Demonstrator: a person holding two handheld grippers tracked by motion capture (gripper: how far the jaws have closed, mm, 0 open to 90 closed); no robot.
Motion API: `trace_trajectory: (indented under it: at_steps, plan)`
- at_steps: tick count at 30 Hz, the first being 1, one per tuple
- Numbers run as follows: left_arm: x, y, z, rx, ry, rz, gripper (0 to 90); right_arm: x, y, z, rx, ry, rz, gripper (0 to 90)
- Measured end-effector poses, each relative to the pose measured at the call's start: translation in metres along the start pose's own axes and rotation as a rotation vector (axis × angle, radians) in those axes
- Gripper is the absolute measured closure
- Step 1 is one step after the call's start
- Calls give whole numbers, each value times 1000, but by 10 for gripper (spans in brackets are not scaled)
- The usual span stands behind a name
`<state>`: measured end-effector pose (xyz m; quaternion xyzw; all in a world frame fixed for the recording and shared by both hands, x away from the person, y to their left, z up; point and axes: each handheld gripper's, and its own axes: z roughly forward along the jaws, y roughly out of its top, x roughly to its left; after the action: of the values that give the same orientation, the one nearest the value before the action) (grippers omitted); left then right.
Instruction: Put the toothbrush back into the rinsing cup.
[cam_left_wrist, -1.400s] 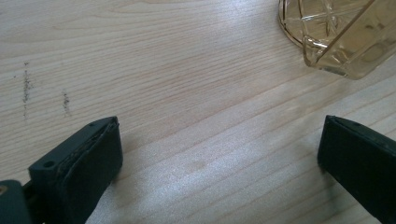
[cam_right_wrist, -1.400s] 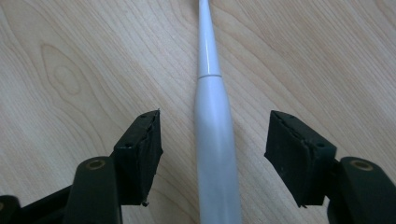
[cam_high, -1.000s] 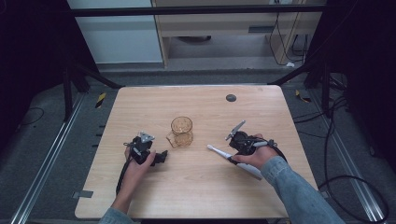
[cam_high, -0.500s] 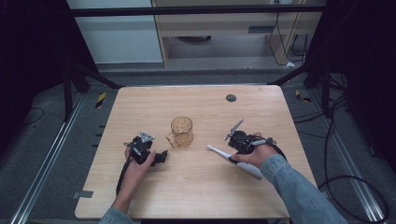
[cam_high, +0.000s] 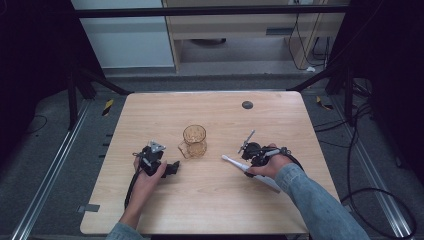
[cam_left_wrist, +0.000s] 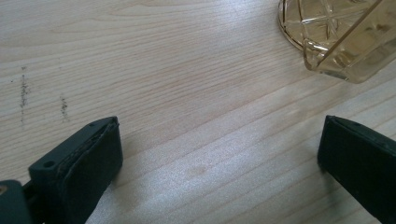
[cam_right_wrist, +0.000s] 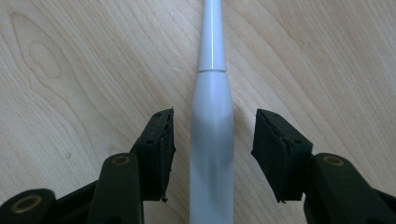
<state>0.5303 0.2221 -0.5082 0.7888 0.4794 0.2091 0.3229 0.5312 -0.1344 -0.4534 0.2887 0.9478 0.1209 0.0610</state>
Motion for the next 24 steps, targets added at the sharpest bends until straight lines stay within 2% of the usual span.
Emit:
trace_trajectory:
  at_steps: [10,24]
  plan:
    - [0,0,0,0,-2,1,0,0,4,9,28,16,-6,534]
    - [0,1,1,-1,-3,1,0,-3,11,9,39,14,-20,568]
